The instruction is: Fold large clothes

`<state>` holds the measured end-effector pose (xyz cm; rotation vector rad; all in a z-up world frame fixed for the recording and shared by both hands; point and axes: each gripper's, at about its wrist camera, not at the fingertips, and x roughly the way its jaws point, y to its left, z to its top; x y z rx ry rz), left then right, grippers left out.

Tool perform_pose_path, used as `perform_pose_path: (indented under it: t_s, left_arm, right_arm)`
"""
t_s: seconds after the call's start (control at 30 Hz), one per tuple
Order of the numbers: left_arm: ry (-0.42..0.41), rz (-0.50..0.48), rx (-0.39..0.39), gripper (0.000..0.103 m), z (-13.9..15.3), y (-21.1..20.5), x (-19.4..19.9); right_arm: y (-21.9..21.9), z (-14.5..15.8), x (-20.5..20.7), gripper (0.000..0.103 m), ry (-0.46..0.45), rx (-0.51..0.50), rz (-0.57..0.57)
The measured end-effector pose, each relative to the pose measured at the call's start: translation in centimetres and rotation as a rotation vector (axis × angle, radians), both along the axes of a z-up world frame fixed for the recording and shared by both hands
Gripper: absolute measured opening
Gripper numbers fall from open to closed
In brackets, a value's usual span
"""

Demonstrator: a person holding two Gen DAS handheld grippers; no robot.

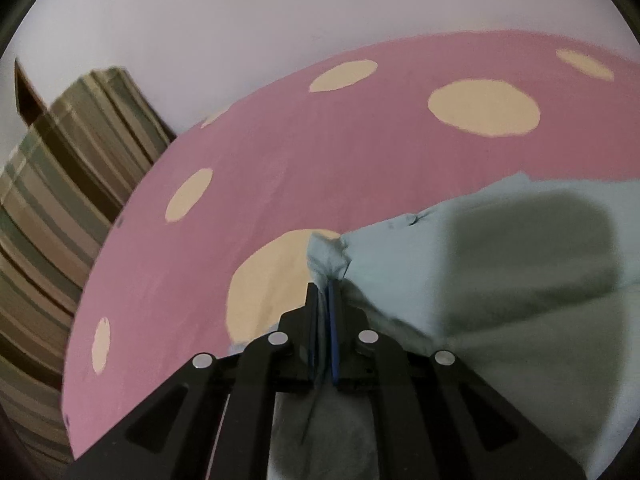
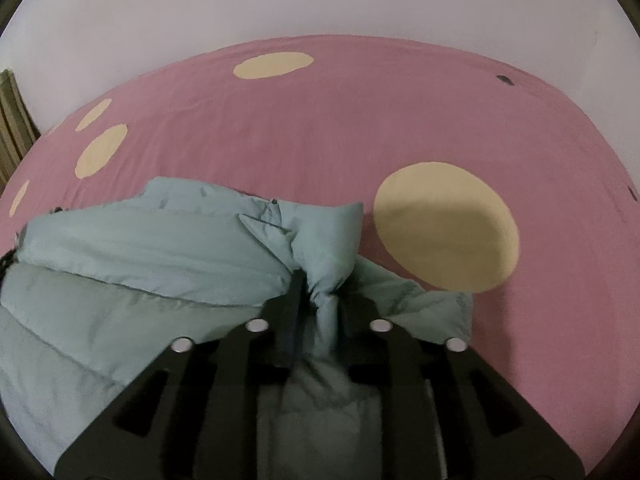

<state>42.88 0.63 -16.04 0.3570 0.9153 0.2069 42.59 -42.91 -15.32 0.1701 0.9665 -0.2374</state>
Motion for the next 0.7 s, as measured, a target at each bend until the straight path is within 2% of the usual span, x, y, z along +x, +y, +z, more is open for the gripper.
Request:
perform_pose_path:
  t_s: [0.13,0.2,0.27,0.3,0.43,0.63,0.7]
  left_arm:
    - [-0.022,0.006,-0.085,0.007,2.9,-0.6,-1.9]
    - [-0.033,-0.016,-0.134,0.026,4.2,-2.1,-3.1]
    - [-0.037,-0.037,-0.184,0.032,4.8,-3.5,-3.9]
    - [-0.032,-0.049,-0.203,0.032,4.9,-4.3,-4.2]
    - [0.002,-0.067,-0.208,0.032,3.0,-7.5,-4.5]
    - [-0.012,-0.023,-0.146,0.032,-1.0,-8.3,-3.7]
    - [-0.009,-0.012,-0.134,0.032,-2.2,-8.4,-3.2]
  right_arm:
    - [1.7,2.9,-1.2,0.031,-0.065,0.015,-0.004]
    - [3.1,3.7,-1.4,0.031,-0.087,0.029,0.025]
    - [5.1,4.2,-1.1,0.031,-0.096,0.045,0.065]
    - [6.0,4.2,-0.9,0.031,-0.096,0.046,0.082]
    - [8.8,3.3,0.5,0.032,-0.081,0.027,0.127]
    - [10.3,-1.2,2.0,0.035,-0.019,-0.02,0.139]
    - [10.1,-2.1,2.2,0.035,-0.036,-0.006,0.126]
